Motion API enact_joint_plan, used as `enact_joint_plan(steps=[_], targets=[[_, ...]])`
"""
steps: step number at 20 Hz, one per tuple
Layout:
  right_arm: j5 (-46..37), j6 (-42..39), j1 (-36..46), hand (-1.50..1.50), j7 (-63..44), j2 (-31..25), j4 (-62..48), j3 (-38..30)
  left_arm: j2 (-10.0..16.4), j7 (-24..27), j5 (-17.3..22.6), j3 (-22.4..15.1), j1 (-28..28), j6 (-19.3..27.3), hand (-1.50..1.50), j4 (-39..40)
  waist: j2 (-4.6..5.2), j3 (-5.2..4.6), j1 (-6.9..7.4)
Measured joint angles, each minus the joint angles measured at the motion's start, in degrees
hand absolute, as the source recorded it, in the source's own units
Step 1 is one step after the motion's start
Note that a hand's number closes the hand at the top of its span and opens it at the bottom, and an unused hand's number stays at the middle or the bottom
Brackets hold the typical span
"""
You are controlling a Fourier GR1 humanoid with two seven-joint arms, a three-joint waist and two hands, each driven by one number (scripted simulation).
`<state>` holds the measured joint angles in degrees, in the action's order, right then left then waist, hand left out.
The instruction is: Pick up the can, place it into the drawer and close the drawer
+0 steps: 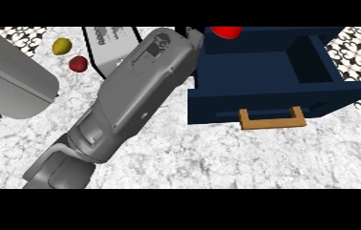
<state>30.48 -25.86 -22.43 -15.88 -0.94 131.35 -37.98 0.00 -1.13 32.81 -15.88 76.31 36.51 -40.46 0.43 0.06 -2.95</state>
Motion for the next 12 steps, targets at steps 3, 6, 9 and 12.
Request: enact_joint_plan(steps=[3,6,9,12], targets=[[-0.45,1.51,1.15,-1.5,-1.73,-0.11,1.32,0.95,0.0,1.46,3.4,-2.9,0.78,1.21,1.5,1.81,0.09,0.0,-0.28],[-1.03,1.17,0.9,-1.5,-0.8,0.37,1.01,1.74,0.0,2.23,6.32,-5.44,2.21,2.74,1.5,3.88,0.17,0.03,-0.83],[-0.42,0.48,0.94,-1.5,-0.13,-0.09,-0.15,0.95,0.0,3.98,9.03,-7.63,1.69,2.47,1.5,5.35,0.21,0.04,-1.02],[0.29,-0.07,0.89,-1.5,-0.38,-0.72,-0.3,0.53,0.0,4.54,11.37,-9.23,2.31,2.42,1.5,7.64,0.31,0.04,-1.38]])
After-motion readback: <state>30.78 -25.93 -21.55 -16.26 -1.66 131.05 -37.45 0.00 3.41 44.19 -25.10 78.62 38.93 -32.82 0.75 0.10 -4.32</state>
